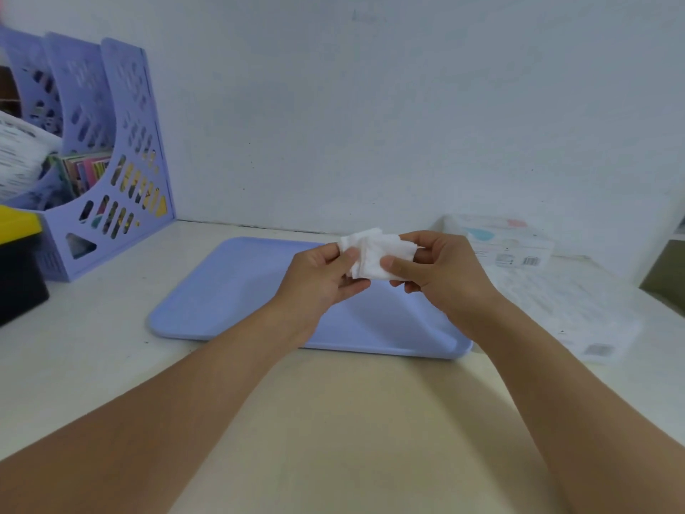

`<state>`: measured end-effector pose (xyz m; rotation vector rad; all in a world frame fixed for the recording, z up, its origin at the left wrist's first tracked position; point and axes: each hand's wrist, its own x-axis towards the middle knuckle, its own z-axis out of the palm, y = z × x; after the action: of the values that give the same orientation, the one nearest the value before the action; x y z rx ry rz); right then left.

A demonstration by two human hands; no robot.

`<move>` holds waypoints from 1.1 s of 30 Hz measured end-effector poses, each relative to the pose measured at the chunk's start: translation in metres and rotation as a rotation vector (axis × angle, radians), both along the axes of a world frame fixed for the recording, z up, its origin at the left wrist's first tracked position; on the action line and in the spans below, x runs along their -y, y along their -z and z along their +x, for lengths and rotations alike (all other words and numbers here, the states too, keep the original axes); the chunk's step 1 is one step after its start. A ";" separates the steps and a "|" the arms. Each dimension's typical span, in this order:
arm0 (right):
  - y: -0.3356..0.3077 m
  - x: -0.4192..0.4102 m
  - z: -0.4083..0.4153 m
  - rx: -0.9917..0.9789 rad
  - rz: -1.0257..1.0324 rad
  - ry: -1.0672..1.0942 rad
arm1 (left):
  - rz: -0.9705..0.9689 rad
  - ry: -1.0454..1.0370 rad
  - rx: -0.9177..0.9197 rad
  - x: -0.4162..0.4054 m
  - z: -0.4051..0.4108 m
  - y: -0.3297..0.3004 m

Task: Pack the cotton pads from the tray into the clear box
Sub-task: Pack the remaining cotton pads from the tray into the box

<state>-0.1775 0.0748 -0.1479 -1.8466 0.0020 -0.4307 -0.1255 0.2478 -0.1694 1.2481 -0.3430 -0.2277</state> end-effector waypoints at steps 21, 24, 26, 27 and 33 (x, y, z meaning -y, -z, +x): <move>0.003 -0.006 0.002 0.025 0.052 -0.024 | -0.138 0.139 -0.121 0.002 -0.007 -0.003; 0.001 -0.006 0.000 0.077 -0.010 -0.033 | -0.102 0.140 -0.112 0.001 -0.007 -0.005; 0.000 -0.004 0.000 0.133 -0.086 -0.026 | -0.080 0.152 -0.104 0.001 -0.007 -0.005; 0.000 -0.004 0.000 0.159 -0.124 -0.022 | -0.072 0.153 -0.108 0.000 -0.007 -0.006; 0.006 -0.018 -0.001 0.143 -0.336 -0.010 | -0.166 0.152 -0.228 0.005 -0.016 -0.012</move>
<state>-0.1788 0.0932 -0.1540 -2.1395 -0.1868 -0.5825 -0.1419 0.2424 -0.1574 1.0215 -0.2545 -0.4588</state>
